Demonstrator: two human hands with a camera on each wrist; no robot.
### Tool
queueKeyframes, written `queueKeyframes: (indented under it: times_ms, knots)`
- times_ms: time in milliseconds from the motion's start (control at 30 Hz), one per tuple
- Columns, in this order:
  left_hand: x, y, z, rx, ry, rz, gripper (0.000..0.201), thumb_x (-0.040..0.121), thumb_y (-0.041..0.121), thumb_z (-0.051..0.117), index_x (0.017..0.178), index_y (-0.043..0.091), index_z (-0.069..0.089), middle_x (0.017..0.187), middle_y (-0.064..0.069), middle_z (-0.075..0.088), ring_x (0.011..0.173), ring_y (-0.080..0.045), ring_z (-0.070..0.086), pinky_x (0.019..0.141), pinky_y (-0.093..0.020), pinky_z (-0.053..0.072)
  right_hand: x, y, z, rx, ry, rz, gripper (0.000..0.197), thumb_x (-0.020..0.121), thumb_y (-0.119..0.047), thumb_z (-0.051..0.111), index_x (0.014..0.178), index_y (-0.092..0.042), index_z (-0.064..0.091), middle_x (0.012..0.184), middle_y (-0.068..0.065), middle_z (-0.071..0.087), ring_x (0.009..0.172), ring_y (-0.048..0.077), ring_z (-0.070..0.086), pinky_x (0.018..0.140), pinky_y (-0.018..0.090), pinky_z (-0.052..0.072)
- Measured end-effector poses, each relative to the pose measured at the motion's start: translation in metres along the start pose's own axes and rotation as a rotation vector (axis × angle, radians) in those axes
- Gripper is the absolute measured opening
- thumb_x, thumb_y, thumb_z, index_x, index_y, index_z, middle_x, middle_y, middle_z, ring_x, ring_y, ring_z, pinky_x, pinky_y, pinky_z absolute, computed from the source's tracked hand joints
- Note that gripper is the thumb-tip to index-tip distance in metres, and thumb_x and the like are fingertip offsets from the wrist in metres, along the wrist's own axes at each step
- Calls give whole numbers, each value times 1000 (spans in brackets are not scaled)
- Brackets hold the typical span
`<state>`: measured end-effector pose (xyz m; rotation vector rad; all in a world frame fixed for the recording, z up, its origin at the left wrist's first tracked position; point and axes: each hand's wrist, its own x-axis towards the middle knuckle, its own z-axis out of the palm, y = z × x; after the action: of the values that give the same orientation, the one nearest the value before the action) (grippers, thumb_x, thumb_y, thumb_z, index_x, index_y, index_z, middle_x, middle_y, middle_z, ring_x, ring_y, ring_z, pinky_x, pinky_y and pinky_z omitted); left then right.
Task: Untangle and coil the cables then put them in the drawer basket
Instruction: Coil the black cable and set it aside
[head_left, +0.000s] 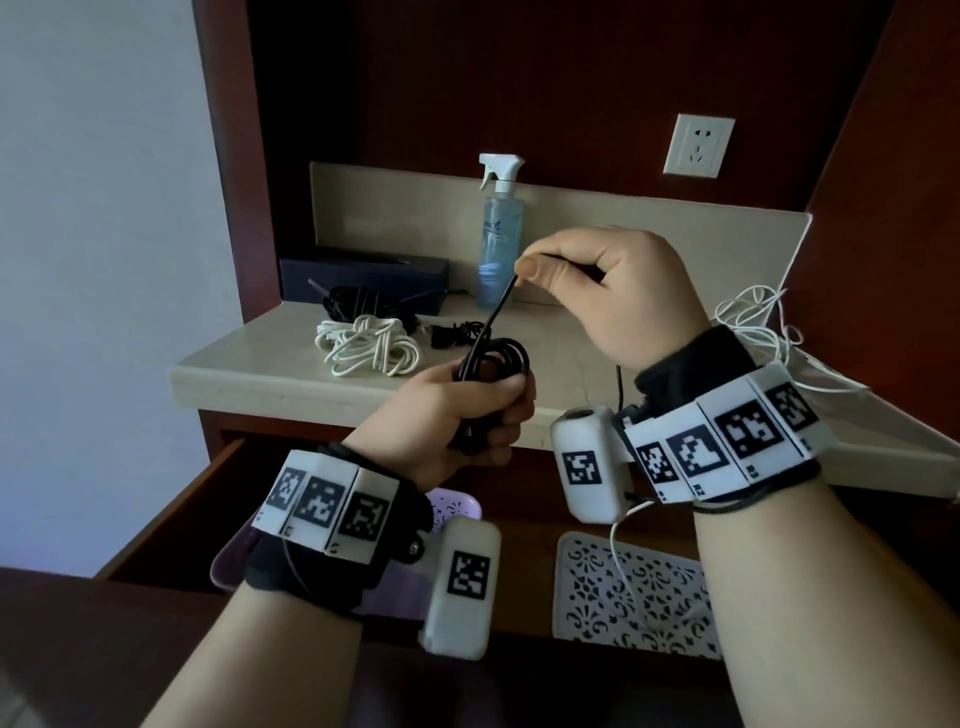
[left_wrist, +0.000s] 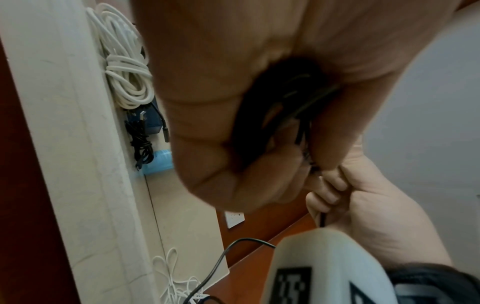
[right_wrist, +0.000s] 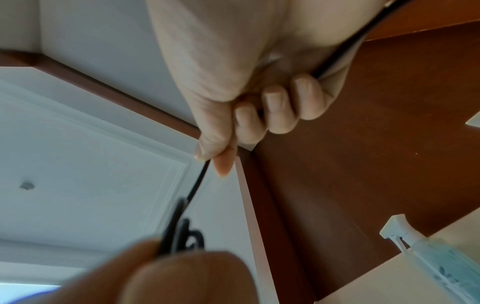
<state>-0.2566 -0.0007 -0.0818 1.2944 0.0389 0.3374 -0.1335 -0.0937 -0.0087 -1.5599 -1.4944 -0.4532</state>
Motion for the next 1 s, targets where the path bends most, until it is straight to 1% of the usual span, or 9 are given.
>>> queueKeyframes:
  times_ms: [67, 133, 233, 333, 467, 567, 733, 867, 1000]
  knots:
    - [-3, 0, -4, -44, -18, -17, 15, 78, 20, 54, 82, 7, 59, 64, -3, 46, 52, -13, 41, 47, -23, 38, 1, -3, 3, -26, -1, 27, 19, 85, -33, 62, 89, -17, 73, 81, -5, 68, 77, 8, 61, 72, 20, 46]
    - [-6, 2, -7, -93, -34, -17, 22, 80, 23, 52, 88, 5, 60, 63, -3, 44, 49, -12, 40, 40, -19, 35, 1, -2, 4, -50, 17, 68, 15, 85, -31, 64, 87, -18, 72, 77, -8, 66, 73, 7, 58, 71, 24, 46]
    - [-8, 6, -14, -166, -2, 19, 26, 82, 18, 56, 105, 6, 58, 61, -1, 42, 48, -9, 37, 35, -15, 29, -3, 1, 9, -110, 54, 135, 13, 87, -29, 63, 87, -18, 70, 70, -9, 59, 64, 7, 51, 66, 28, 43]
    - [-9, 10, -23, -245, 46, 55, 37, 77, 20, 51, 112, 9, 54, 62, 0, 41, 47, -6, 34, 35, -13, 25, -12, 3, 17, -172, 60, 162, 17, 90, -26, 58, 98, -20, 72, 76, -11, 59, 72, 11, 54, 68, 25, 41]
    - [-10, 13, -32, -296, 87, 96, 35, 76, 15, 52, 110, 11, 56, 64, 1, 37, 47, -5, 33, 37, -12, 23, -28, -2, 32, -260, 16, 161, 23, 92, -18, 55, 110, -19, 69, 84, -5, 60, 80, 12, 55, 70, 24, 39]
    - [-12, 14, -36, -302, 97, 128, 25, 76, 10, 57, 101, 13, 55, 62, 3, 38, 48, -4, 31, 36, -12, 23, -43, -6, 46, -282, 6, 144, 22, 90, -14, 57, 107, -17, 70, 83, -4, 53, 78, 14, 52, 67, 26, 38]
    - [-16, 18, -40, -341, 147, 154, 31, 77, 25, 50, 104, 16, 60, 64, 2, 36, 51, -5, 26, 40, -13, 18, -59, -17, 64, -338, -100, 153, 21, 90, -12, 56, 105, -12, 70, 90, 4, 54, 82, 23, 55, 71, 35, 45]
    - [-16, 18, -43, -329, 175, 146, 22, 77, 27, 51, 92, 13, 60, 66, 2, 36, 50, -6, 28, 39, -13, 20, -58, -23, 66, -300, -93, 211, 15, 85, -14, 63, 98, -14, 71, 85, -5, 52, 83, 16, 54, 73, 27, 41]
    - [-15, 17, -47, -318, 173, 130, 18, 77, 24, 53, 87, 12, 60, 68, 2, 35, 51, -5, 29, 38, -12, 22, -60, -25, 68, -234, -30, 184, 9, 82, -13, 66, 89, -16, 72, 83, -6, 59, 80, 10, 56, 72, 19, 41]
